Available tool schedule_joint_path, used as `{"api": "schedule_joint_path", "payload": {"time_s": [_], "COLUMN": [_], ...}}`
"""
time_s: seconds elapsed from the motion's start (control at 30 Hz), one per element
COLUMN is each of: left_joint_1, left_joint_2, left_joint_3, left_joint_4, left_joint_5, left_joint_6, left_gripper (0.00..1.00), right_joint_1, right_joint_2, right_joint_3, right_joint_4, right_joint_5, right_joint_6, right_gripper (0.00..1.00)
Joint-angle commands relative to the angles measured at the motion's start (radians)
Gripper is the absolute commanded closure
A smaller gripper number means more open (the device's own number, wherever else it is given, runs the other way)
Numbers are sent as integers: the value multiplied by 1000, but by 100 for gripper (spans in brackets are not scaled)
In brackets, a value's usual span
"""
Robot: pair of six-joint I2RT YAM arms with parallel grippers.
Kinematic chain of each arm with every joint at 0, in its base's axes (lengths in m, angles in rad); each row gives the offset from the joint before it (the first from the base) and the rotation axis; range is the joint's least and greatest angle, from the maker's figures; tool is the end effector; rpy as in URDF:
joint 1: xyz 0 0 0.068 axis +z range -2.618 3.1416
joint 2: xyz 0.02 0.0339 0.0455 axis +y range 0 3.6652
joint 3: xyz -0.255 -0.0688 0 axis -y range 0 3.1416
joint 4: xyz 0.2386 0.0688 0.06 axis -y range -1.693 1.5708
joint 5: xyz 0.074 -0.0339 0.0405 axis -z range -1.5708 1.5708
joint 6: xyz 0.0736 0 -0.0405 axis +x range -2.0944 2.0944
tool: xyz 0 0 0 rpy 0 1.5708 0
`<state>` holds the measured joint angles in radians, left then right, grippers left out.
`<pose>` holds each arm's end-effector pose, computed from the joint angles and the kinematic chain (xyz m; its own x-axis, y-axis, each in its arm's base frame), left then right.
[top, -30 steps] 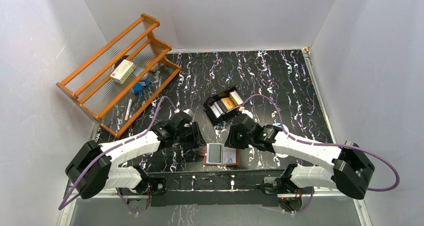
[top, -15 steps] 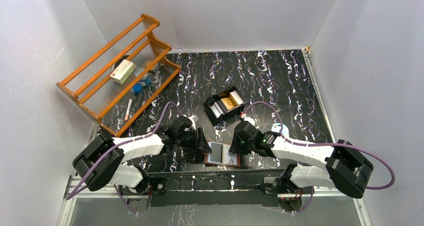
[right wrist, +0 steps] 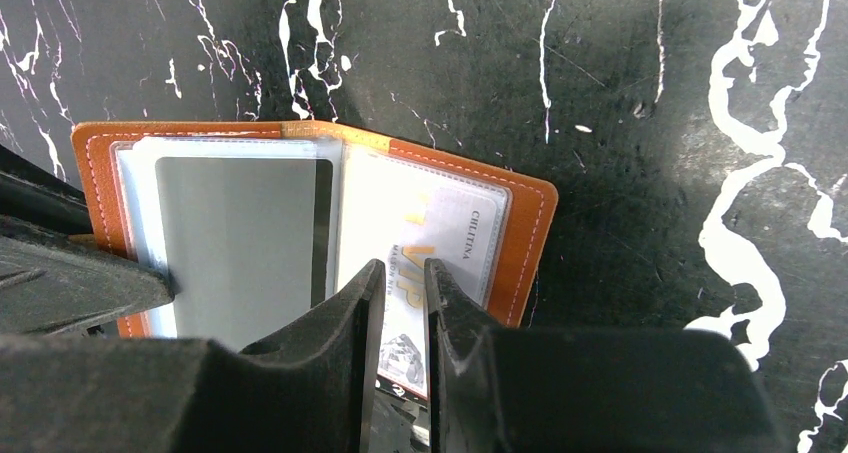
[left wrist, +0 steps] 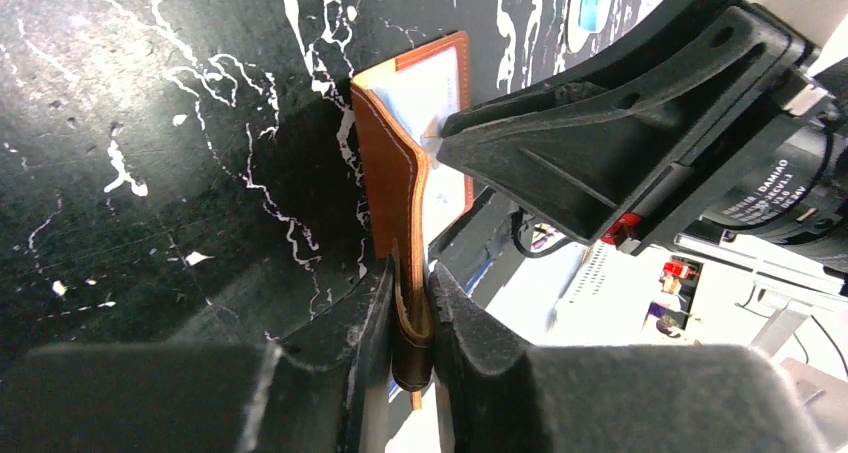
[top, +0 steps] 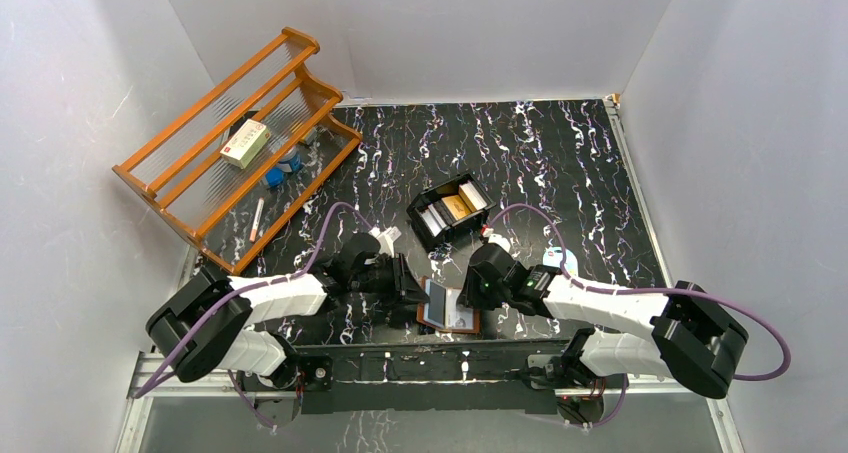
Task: Put the credit cards into the card holder
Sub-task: Insert the credit card into the card holder.
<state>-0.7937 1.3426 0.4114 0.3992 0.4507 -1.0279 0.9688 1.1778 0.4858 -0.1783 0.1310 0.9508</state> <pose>0.1691 -0.2176 0.1351 -0.9586 -0.1244 -0.2560 0.1630 0.4975 -0.8520 0.1433 0.1916 0.1307 -0.8778 0.1473 -0.4558 -0.0947 0.8794 0.4666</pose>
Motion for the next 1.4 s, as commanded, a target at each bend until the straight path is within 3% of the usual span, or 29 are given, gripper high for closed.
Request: {"api": "schedule_joint_path", "payload": {"time_s": [0.0, 0.13, 0.23, 0.37, 0.83, 1.07, 1.37], "left_joint_1": [5, 6, 5, 6, 4, 4, 0], "left_joint_2": [-17, 6, 14, 0, 12, 21, 67], "left_joint_3": [-9, -16, -19, -30, -44, -42, -30], "left_joint_4": [75, 117, 146, 185, 232, 245, 206], "left_joint_5": [31, 52, 66, 74, 83, 91, 76], "left_joint_6": [-12, -26, -36, -44, -55, -54, -45], "left_gripper": [86, 97, 98, 90, 81, 100, 100], "right_joint_1": [-5, -4, -4, -4, -4, -5, -5], "right_joint_2": [4, 9, 9, 13, 14, 8, 14], "right_joint_3": [-24, -24, -28, -32, -46, -45, -39], "right_joint_4": [1, 6, 11, 19, 34, 36, 55], "right_joint_5": [15, 12, 12, 10, -4, -3, -10], "right_joint_6": [-2, -3, 0, 0, 6, 6, -2], "right_gripper": [71, 71, 71, 71, 71, 71, 71]}}
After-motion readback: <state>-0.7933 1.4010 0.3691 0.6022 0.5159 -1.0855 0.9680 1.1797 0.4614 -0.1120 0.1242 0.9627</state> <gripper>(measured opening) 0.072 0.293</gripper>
